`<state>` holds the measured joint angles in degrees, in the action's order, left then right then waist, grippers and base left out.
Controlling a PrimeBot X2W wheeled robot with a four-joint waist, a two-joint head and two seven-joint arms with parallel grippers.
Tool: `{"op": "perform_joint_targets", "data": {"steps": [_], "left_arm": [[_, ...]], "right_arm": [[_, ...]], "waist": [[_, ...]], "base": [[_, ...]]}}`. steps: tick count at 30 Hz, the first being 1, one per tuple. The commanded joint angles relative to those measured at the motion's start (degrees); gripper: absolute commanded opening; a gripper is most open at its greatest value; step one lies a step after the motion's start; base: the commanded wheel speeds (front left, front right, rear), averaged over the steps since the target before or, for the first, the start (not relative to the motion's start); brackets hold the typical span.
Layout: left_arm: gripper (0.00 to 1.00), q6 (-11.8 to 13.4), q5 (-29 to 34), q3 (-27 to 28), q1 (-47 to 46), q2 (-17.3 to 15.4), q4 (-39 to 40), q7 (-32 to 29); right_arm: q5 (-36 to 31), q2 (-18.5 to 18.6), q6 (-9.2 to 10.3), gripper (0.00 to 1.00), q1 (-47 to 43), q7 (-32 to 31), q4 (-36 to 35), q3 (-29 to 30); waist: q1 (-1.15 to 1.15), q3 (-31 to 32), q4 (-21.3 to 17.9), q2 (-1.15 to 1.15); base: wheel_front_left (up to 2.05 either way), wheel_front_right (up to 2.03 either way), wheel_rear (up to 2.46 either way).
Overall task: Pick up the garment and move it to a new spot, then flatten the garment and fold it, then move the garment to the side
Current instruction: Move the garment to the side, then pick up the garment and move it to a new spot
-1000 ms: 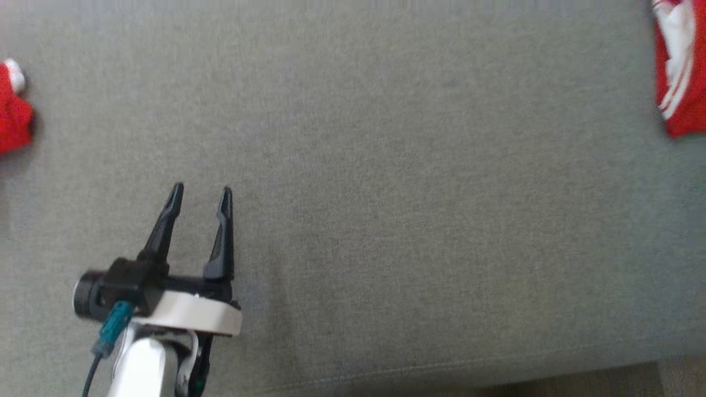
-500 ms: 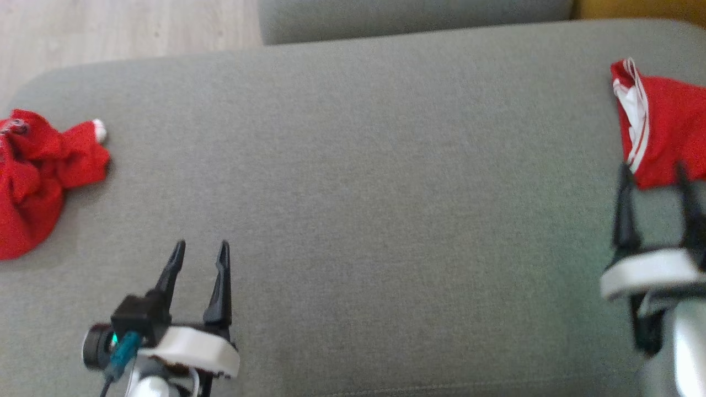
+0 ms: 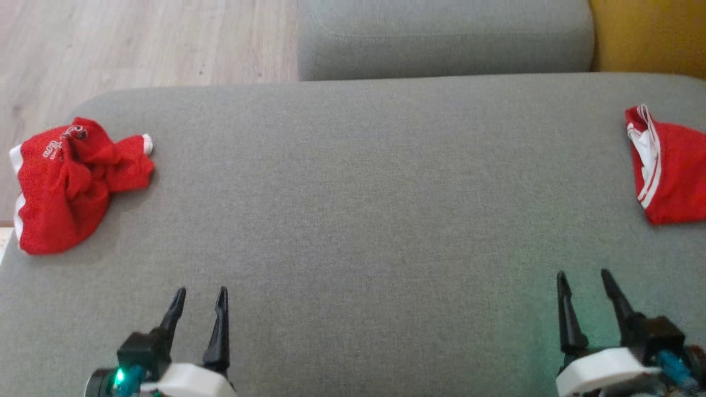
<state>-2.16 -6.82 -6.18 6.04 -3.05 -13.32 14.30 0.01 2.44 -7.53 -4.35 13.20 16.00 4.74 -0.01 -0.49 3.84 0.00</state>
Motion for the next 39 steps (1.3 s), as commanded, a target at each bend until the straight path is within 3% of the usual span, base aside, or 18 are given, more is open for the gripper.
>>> {"op": "perform_joint_targets", "data": {"steps": [1, 15, 22, 27, 39], "left_arm": [[1.00, -0.17, -0.26, 2.45, -1.14, 0.12, 1.43, 0.70], [1.00, 0.04, -0.42, 2.40, -1.05, 0.16, 1.14, 0.70], [1.00, -0.05, -0.55, 1.86, -1.67, 0.16, 1.16, 0.70], [1.00, 0.05, -0.79, 1.21, -2.01, 0.17, 1.35, 0.70], [1.00, 1.14, -1.95, 0.31, 0.16, 0.17, 1.31, 0.70]], "right_arm": [[0.36, 0.46, 0.04, 1.00, 1.02, 1.07, -1.06, -1.65], [2.33, 0.44, 0.04, 1.00, 2.42, 1.78, 1.85, -4.01], [2.16, 0.44, 0.04, 1.00, 1.86, 1.79, 1.04, -3.24], [2.47, 0.44, 0.04, 1.00, 1.36, 1.79, 0.73, -3.54], [3.47, 0.44, 0.04, 1.00, 1.38, 1.79, 1.45, -6.47]], "waist": [[0.01, 0.36, 0.20, 0.00], [0.01, 0.63, -0.66, 0.00], [0.01, 0.54, 0.91, 0.00], [0.01, 0.73, 5.00, 0.00], [0.01, 2.63, 19.96, 0.00]], "base": [[0.00, 0.00, 0.00], [0.00, 0.00, 0.00], [0.00, 0.00, 0.00], [0.00, 0.00, 0.00], [0.00, 0.00, 0.00]]}}
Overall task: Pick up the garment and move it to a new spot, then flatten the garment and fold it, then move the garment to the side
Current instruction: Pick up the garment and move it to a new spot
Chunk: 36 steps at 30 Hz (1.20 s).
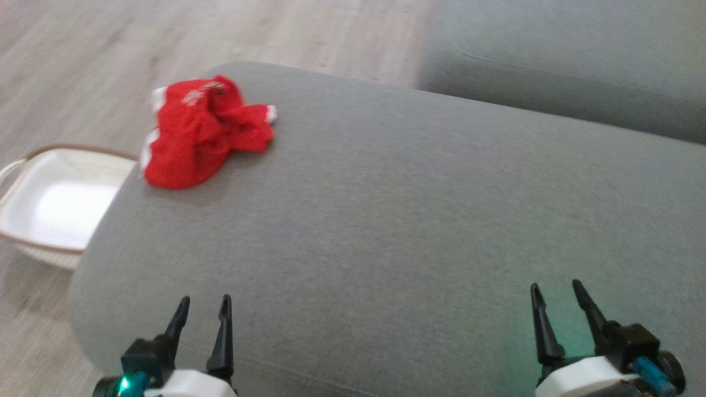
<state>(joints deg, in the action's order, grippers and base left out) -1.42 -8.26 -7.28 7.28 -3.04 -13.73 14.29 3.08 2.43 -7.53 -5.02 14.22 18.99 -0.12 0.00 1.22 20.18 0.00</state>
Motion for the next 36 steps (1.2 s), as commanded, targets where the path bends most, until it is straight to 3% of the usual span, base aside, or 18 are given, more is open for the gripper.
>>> {"op": "perform_joint_targets", "data": {"steps": [1, 12, 20, 27, 36], "left_arm": [[1.00, 0.58, -0.69, 1.36, -0.67, 0.16, 2.03, 0.71], [1.00, 0.39, -1.98, 3.39, -3.60, 0.16, 5.57, 0.71], [1.00, -0.30, -5.41, 8.27, -20.51, -2.35, 4.37, -2.18], [1.00, 0.15, -6.19, 10.55, -41.32, -7.14, -8.74, -6.25], [1.00, 0.67, -3.42, 8.67, -57.65, -11.98, -33.58, -7.40]], "right_arm": [[0.53, 0.45, 0.04, 1.00, 2.46, 0.77, -1.21, -2.37], [0.10, 0.45, 0.04, 1.00, 3.59, 0.77, -1.71, -3.77], [-5.52, 0.54, 0.04, 1.00, 7.66, 0.14, -4.79, -1.54], [-7.64, 4.02, 0.04, 1.00, 13.01, -3.02, -10.23, -2.16], [-7.06, 7.96, 0.04, 1.00, 12.70, -6.38, -16.52, -2.57]], "waist": [[0.00, 1.14, 4.76, 0.00], [0.00, -0.89, 3.95, 0.00], [0.00, -13.40, 1.82, 0.00], [0.00, -25.97, -0.17, 0.00], [0.00, -32.01, -2.91, 0.00]], "base": [[0.00, 0.00, 0.00], [0.00, 0.00, 0.00], [0.00, 0.00, 0.00], [0.00, 0.00, 0.00], [0.00, 0.00, 0.00]]}}
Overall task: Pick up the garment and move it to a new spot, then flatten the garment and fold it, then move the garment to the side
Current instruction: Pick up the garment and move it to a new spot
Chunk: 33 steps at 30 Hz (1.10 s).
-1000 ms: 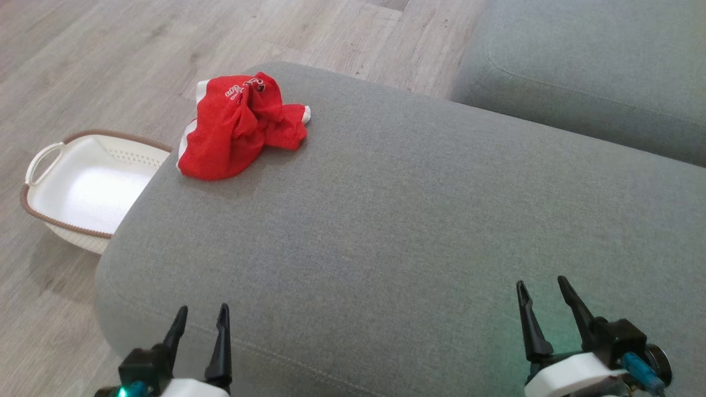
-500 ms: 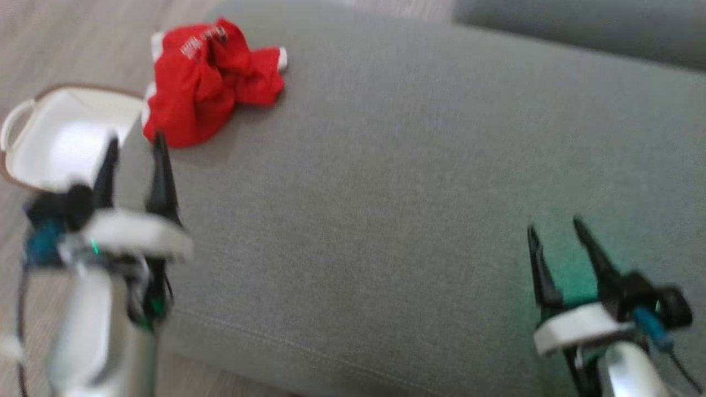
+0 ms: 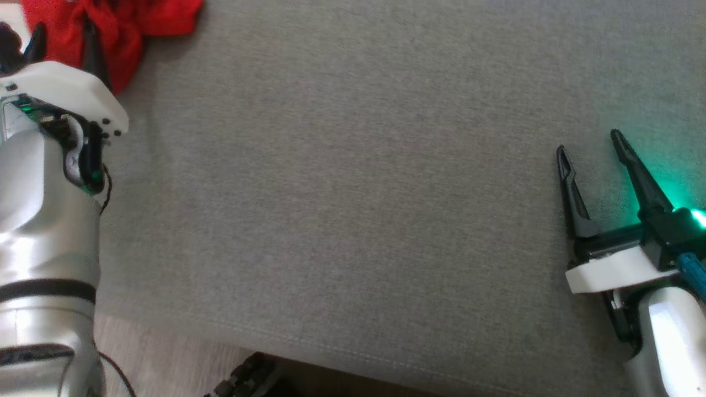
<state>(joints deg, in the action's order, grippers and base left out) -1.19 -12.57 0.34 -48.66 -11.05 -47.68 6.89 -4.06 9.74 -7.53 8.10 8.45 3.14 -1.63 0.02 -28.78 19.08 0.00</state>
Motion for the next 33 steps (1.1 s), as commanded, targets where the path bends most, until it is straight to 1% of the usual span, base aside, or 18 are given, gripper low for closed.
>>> {"op": "perform_joint_targets", "data": {"steps": [1, 2, 3, 7, 9, 11, 14, 18, 20, 22, 23, 25, 28, 29, 31, 33], "left_arm": [[1.00, 0.64, 1.27, 0.73, -2.70, -4.28, -2.08, -0.05], [1.00, 0.64, 1.62, 0.30, -3.57, -4.52, -4.40, -0.23], [0.00, 0.15, 2.00, -0.36, -5.09, -4.97, -8.08, -0.21], [0.00, -0.85, 3.23, -1.85, -7.74, -6.46, -11.32, 2.97], [0.00, -1.92, 3.81, -2.89, -8.76, -6.77, -11.45, 4.38], [0.00, -2.24, 4.76, -3.96, -9.29, -7.11, -11.02, 4.94], [0.00, -3.96, 5.58, -6.25, -11.02, -6.46, -8.79, 5.36], [0.00, -5.83, 4.89, -9.68, -12.48, -5.19, -3.28, 2.12], [0.00, -6.17, 3.48, -11.63, -12.13, -5.03, 0.94, -0.97], [0.00, -6.24, 1.46, -15.93, -10.77, -5.20, 7.04, -5.44], [0.00, -6.26, -0.44, -18.34, -9.75, -5.56, 10.99, -7.68], [0.00, -6.27, -3.92, -22.07, -7.51, -7.26, 20.12, -11.83], [0.00, -6.28, -6.91, -24.93, -2.89, -9.40, 33.67, -17.61], [0.00, -6.24, -7.50, -25.66, -1.14, -9.37, 37.84, -19.38], [0.00, -4.97, -7.20, -27.53, 2.20, -8.67, 44.84, -21.97], [0.00, -3.23, -6.74, -29.80, 5.44, -6.82, 49.09, -23.49]], "right_arm": [[0.21, 0.79, 0.04, 1.00, -0.70, -0.87, -1.16, -1.08], [0.35, 0.92, 0.04, 1.00, -0.99, -1.06, -1.61, -1.14], [0.62, 0.98, 0.04, 1.00, -1.48, -1.36, -2.27, -1.25], [1.12, 0.01, 0.04, 1.00, -2.14, -0.94, -2.05, -0.63], [1.43, -0.74, 0.04, 1.00, -2.73, -0.24, -0.99, -0.65], [1.56, -1.22, 0.04, 1.00, -3.07, 0.14, -0.45, -0.49], [1.92, -2.70, 0.04, 1.00, -4.21, 1.39, 1.36, 0.33], [2.31, -4.34, 0.04, 1.00, -5.34, 2.86, 3.95, 0.34], [2.51, -5.07, 0.04, 1.00, -5.56, 3.55, 5.18, 0.08], [2.88, -5.68, 0.04, 1.00, -5.57, 4.19, 6.16, 0.09], [3.06, -5.92, 0.04, 1.00, -5.56, 4.47, 6.52, 0.21], [3.37, -6.27, 0.04, 1.00, -5.57, 4.93, 7.10, 0.60], [3.74, -6.60, 0.04, 1.00, -5.70, 5.49, 7.84, 1.28], [3.87, -6.67, 0.04, 1.00, -5.67, 5.65, 8.00, 1.50], [4.19, -6.76, 0.04, 1.00, -5.41, 5.92, 8.38, 1.79], [4.75, -6.81, 0.04, 1.00, -5.17, 6.13, 8.84, 1.81]], "waist": [[-0.02, -2.06, -2.10, 0.00], [-0.02, -2.03, -2.31, 0.00], [-0.02, -1.66, -2.79, 0.00], [-0.02, 0.80, -3.45, 0.00], [-0.02, 2.99, -3.64, 0.00], [-0.02, 4.06, -3.66, 0.00], [-0.02, 7.65, -3.50, 0.00], [-0.02, 12.38, -3.98, 0.00], [-0.02, 14.56, -4.77, 0.00], [-0.02, 16.26, -5.61, 0.00], [-0.02, 16.86, -6.00, 0.00], [-0.02, 17.62, -6.89, 0.00], [-0.02, 18.19, -8.73, 0.00], [-0.02, 18.01, -9.45, 0.00], [-0.02, 17.64, -11.08, 0.00], [-0.02, 17.24, -12.75, 0.00]], "base": [[0.00, 0.00, 0.00], [0.00, 0.00, 0.00], [0.00, 0.00, 0.00], [0.00, 0.00, 0.00], [0.00, 0.00, 0.00], [0.00, 0.00, 0.00], [0.00, 0.00, 0.00], [0.00, 0.00, 0.00], [0.00, 0.00, 0.00], [0.00, 0.00, 0.00], [0.00, 0.00, 0.00], [0.00, 0.00, 0.00], [0.00, 0.00, 0.00], [0.00, 0.00, 0.00], [0.00, 0.00, 0.00], [0.00, 0.00, 0.00]]}}
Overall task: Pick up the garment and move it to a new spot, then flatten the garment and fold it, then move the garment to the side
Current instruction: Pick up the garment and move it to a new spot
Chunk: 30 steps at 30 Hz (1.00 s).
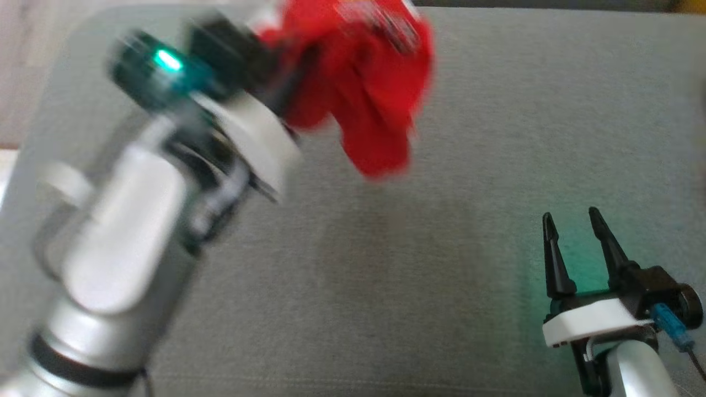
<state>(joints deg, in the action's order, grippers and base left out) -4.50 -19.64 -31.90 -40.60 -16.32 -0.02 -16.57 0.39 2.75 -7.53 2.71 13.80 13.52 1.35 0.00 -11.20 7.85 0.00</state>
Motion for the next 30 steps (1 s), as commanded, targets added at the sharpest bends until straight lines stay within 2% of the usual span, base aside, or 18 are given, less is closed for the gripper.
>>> {"op": "perform_joint_targets", "data": {"steps": [1, 6, 12, 15, 18, 20, 22, 23, 26, 27, 28, 30], "left_arm": [[0.00, 0.84, 0.56, 1.16, -1.12, -0.49, 2.42, -0.57], [0.00, 5.62, 4.76, -3.57, 3.66, 3.54, 0.78, 1.06], [0.00, 13.42, 9.92, -5.71, 9.11, 7.89, -5.95, 12.22], [0.00, 15.33, 9.85, -6.47, 12.17, 9.82, -9.94, 18.85], [0.00, 15.53, 9.27, -7.70, 14.60, 10.89, -15.42, 23.90], [0.00, 14.60, 8.59, -8.98, 15.85, 11.39, -19.60, 25.26], [0.00, 12.67, 7.78, -10.55, 16.66, 11.80, -23.19, 26.39], [0.00, 12.67, 7.78, -10.55, 16.66, 11.80, -23.19, 26.39], [0.00, 9.41, 6.39, -12.82, 17.45, 12.39, -27.60, 27.65], [0.03, 8.42, 6.07, -13.61, 17.60, 12.57, -28.76, 28.10], [0.17, 7.33, 6.01, -14.63, 17.65, 12.71, -29.82, 28.50], [0.66, 5.50, 5.21, -16.02, 17.94, 12.99, -31.39, 29.28]], "right_arm": [[0.87, 0.16, 0.04, 1.00, 0.36, 0.86, -1.28, -1.31], [2.66, 0.14, 0.04, 1.00, 1.26, 1.11, 0.02, -2.56], [4.15, 0.14, 0.04, 1.00, 1.52, 1.17, -0.23, -2.71], [4.48, 0.13, 0.04, 1.00, 1.03, 1.18, -0.46, -2.47], [4.65, 0.13, 0.04, 1.00, 0.62, 1.18, -0.53, -2.40], [4.72, 0.13, 0.04, 1.00, 0.36, 1.18, -0.38, -2.46], [4.73, 0.13, 0.04, 1.00, 0.16, 1.19, -0.25, -2.71], [4.73, 0.13, 0.04, 1.00, 0.16, 1.19, -0.25, -2.71], [4.62, 0.13, 0.04, 1.00, 0.05, 1.19, -0.05, -2.79], [4.60, 0.13, 0.04, 1.00, 0.06, 1.19, 0.06, -2.81], [4.54, 0.13, 0.04, 1.00, 0.06, 1.19, 0.19, -2.86], [4.50, 0.13, 0.04, 1.00, 0.04, 1.19, 0.48, -2.95]], "waist": [[0.00, -0.56, -2.39, 0.00], [0.00, -1.04, -7.07, 0.00], [0.00, -0.87, -11.29, 0.00], [0.00, -0.91, -12.05, 0.00], [0.00, -0.94, -12.20, 0.00], [0.00, -0.89, -11.96, 0.00], [0.00, -0.82, -11.62, 0.00], [0.00, -0.82, -11.62, 0.00], [0.00, -0.65, -10.94, 0.00], [0.00, -0.54, -10.72, 0.00], [0.00, -0.42, -10.51, 0.00], [0.00, -0.07, -10.17, 0.00]], "base": [[0.00, 0.00, 0.00], [0.00, 0.00, 0.00], [0.00, 0.00, 0.00], [0.00, 0.00, 0.00], [0.00, 0.00, 0.00], [0.00, 0.00, 0.00], [0.00, 0.00, 0.00], [0.00, 0.00, 0.00], [0.00, 0.00, 0.00], [0.00, 0.00, 0.00], [0.00, 0.00, 0.00], [0.00, 0.00, 0.00]]}}
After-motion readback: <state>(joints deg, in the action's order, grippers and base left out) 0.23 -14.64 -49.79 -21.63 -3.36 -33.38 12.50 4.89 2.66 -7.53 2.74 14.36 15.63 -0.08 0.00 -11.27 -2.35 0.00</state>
